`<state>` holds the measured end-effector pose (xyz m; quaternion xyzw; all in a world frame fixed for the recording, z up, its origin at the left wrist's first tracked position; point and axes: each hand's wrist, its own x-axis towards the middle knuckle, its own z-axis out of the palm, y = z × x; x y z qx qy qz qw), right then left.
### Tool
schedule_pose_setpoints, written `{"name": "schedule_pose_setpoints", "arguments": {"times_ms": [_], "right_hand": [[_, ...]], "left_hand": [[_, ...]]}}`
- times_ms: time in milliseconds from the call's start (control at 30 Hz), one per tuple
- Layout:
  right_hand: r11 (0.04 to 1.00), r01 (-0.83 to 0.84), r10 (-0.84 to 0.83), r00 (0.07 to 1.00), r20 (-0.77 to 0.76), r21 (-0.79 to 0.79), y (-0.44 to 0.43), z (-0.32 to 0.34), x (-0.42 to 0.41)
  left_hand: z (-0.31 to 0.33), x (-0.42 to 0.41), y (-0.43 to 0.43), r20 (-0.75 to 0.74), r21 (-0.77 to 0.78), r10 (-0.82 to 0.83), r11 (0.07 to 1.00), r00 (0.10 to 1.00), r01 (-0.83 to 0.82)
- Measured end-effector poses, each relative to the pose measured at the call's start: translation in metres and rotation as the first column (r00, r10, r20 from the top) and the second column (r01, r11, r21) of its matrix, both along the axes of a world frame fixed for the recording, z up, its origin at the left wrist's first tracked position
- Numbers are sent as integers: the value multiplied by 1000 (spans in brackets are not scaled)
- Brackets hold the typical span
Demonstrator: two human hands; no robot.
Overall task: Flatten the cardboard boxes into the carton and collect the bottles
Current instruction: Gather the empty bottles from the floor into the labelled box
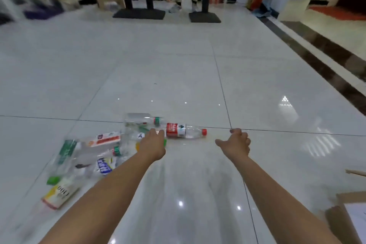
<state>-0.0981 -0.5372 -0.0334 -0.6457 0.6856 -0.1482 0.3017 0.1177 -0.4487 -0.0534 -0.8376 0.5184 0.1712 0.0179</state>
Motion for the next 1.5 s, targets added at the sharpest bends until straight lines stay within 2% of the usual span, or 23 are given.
{"name": "schedule_pose_setpoints", "arguments": {"times_ms": [133,267,333,433,500,567,633,733,867,933,1067,1233,1300,1367,1433,1500], "right_hand": [[950,-301,302,953,2,87,-1,0,69],[869,-444,441,895,67,218,-6,-12,88],[860,-451,442,892,94,240,-10,-24,91],[852,-448,439,893,96,271,-14,-57,94],[836,-445,442,893,87,320,-12,-80,96],[834,-433,440,896,61,344,-12,-103,99],[860,-405,432,902,-19,311,-17,-121,100],[923,-341,370,913,-171,177,-36,-135,96],[930,-356,368,900,-233,93,-79,-149,91],[909,-399,417,858,-301,122,-95,-154,92],[891,-403,453,827,-333,211,-111,-161,101],[891,-386,451,703,-550,238,-104,-156,106],[899,-332,432,770,-469,284,-94,-160,103],[879,-259,372,898,-235,400,-74,-167,102],[843,-204,260,965,-46,499,-45,-173,103],[816,-139,126,990,62,561,-11,-180,101]], "left_hand": [[-13,56,41,-39,4,124,992,992,-124],[-26,65,40,35,-172,201,966,979,-193],[-34,63,27,39,-176,194,967,980,-184],[-52,63,11,-71,-54,143,988,987,-147],[-63,64,8,-117,-35,134,990,984,-139],[-69,65,10,-30,-81,152,985,988,-154],[-69,67,13,62,-110,206,974,977,-198],[-70,76,19,6,-123,304,946,953,-301],[-69,80,22,28,-78,315,947,949,-312],[-70,79,24,54,-51,304,952,951,-301],[-71,78,24,78,-34,308,951,948,-306],[-70,73,17,57,-18,364,931,930,-364],[-72,69,19,6,26,424,905,906,-424],[-83,63,27,-160,129,566,825,809,-551],[-96,55,36,-404,288,725,680,559,-674],[-106,44,39,-524,438,792,565,312,-699]]}}
